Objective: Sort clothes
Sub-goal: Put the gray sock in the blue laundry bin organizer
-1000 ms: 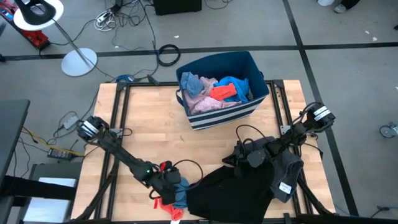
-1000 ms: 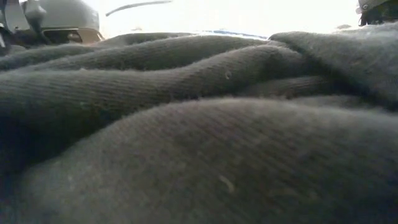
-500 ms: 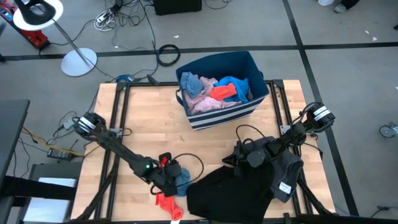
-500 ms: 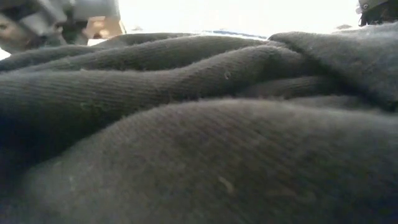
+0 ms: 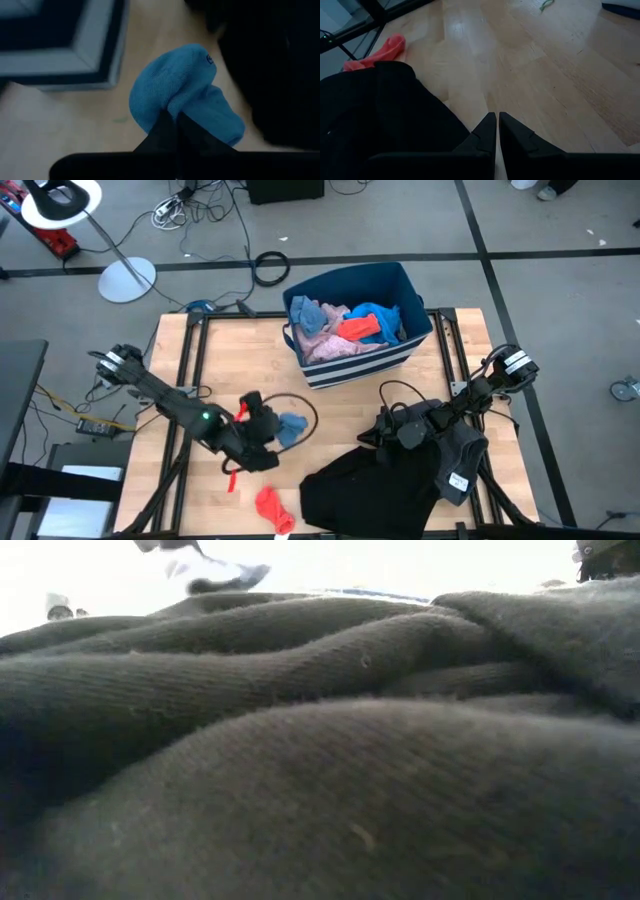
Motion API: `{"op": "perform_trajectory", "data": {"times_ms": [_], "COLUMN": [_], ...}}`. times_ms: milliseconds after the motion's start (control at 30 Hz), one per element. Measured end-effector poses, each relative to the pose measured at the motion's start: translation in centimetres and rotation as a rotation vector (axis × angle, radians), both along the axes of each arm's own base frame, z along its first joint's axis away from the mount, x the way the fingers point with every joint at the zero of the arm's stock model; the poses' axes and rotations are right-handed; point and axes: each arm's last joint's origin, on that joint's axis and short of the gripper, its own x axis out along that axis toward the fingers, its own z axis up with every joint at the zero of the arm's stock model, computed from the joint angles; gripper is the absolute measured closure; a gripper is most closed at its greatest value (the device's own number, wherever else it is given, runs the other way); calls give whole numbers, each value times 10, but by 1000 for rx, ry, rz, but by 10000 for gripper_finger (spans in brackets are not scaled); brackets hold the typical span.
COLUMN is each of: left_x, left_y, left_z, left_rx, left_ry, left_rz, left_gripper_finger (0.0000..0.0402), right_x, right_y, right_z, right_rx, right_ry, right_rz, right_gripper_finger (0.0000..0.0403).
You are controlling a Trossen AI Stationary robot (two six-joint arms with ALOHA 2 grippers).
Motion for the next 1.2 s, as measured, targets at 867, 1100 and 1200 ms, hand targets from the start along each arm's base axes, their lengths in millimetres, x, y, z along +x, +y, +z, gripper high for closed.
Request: {"op": "perform_trajectory", "data": {"times_ms": [867,1100,1200], "left_x": [35,64,80], "left_y": [137,175,191], "left_z": [160,145,137], "left_rx": [157,112,94], "left_ry": [-363,-369,-384], "left_rz": [-21,-31,-52], "left_gripper_finger": [401,401,401], "right_x": [0,0,0], "right_y": [0,0,0], "right_z": [0,0,0], "right_rx": [-5,-6,-6], "right_ry": [0,0,0], "right_rz": [3,3,3], "right_gripper_finger": [379,379,379]}}
